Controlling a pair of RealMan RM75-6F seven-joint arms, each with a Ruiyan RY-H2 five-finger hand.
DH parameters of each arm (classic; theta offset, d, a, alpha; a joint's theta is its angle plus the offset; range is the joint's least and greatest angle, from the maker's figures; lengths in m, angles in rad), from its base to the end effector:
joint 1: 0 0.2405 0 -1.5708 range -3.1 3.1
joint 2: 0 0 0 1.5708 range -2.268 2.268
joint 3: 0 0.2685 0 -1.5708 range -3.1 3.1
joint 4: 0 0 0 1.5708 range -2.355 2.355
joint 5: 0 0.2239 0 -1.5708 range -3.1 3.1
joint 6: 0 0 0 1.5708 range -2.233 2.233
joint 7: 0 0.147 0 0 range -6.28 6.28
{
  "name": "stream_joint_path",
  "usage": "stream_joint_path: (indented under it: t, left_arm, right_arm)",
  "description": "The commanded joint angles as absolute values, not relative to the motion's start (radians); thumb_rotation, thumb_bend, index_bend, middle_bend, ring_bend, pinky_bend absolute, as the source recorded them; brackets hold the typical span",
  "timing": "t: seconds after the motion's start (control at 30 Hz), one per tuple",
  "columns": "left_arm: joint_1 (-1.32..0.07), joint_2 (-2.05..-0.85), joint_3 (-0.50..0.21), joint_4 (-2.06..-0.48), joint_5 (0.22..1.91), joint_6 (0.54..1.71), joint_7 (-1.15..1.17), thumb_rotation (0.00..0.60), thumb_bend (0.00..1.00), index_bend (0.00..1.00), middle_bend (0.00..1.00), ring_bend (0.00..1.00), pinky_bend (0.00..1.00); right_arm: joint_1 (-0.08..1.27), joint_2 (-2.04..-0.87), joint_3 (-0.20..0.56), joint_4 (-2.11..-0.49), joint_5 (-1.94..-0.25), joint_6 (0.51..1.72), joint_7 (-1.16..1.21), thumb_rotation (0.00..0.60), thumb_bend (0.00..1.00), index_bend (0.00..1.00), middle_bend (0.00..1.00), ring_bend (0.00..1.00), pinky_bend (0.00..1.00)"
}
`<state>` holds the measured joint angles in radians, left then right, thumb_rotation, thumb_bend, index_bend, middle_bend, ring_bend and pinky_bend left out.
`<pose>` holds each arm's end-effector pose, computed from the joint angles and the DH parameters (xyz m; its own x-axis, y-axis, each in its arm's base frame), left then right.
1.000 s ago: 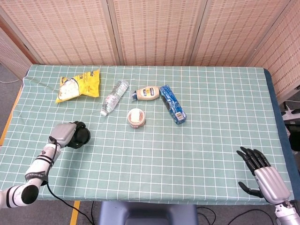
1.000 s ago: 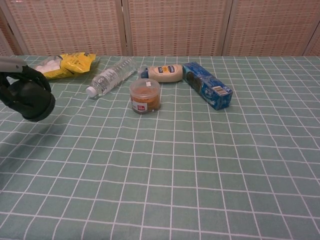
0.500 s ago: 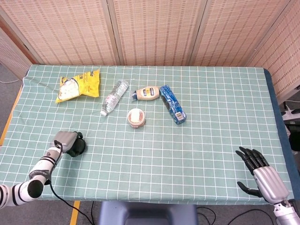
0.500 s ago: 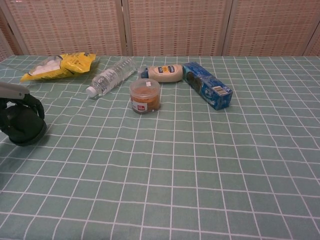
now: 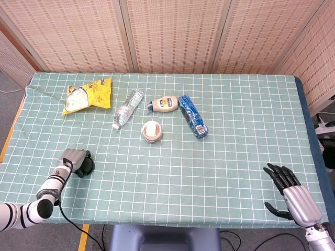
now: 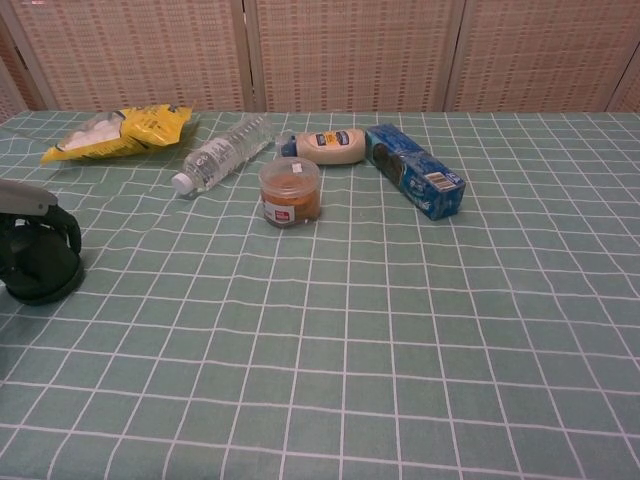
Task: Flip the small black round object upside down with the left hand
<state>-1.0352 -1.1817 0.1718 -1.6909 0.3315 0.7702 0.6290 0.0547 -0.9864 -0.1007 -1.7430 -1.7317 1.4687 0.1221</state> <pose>-0.2408 0.3566 0.0499 0.5817 0.6314 0.5128 0.7338 -0.1354 -0.6657 -0.2985 -0.1369 0.1492 0.3023 -0.1985 0.9323 -0.9475 -0.1692 0.2712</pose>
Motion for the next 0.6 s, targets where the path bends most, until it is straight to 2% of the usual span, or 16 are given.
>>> stream_joint_path:
  t: [0.03,0.1,0.2,0.6]
  left_arm:
    - [-1.08,-1.195,0.213,-1.695,0.232,0.778,0.696,0.6,0.36,0.13,0.05,0.04,0.2]
    - [-1.103,-1.21,0.228,-1.692,0.182,0.792,0.73,0.6,0.36,0.06,0.0,0.0,0.14]
    - [-1.112,-1.22,0.225,-1.694,0.159,0.807,0.734,0.6,0.37,0.01,0.0,0.0,0.12]
    - [-1.101,-1.181,0.207,-1.758,0.194,0.866,0.71,0.6,0.37,0.0,0.0,0.0,0.11]
  right_arm:
    - [0.051,-0.992,-0.098,-1.741,-1.735,1.482,0.129,0.6,0.19,0.0,0.0,0.0,0.0]
    - [0.048,-0.993,-0.098,-1.739,-1.738,1.489,0.132,0.6,0.19,0.0,0.0,0.0,0.0]
    - [0.043,-0.995,-0.093,-1.737,-1.738,1.506,0.14,0.6,0.19,0.0,0.0,0.0,0.0]
    - [0.044,-1.001,-0.096,-1.729,-1.746,1.505,0.15,0.6,0.19,0.0,0.0,0.0,0.0]
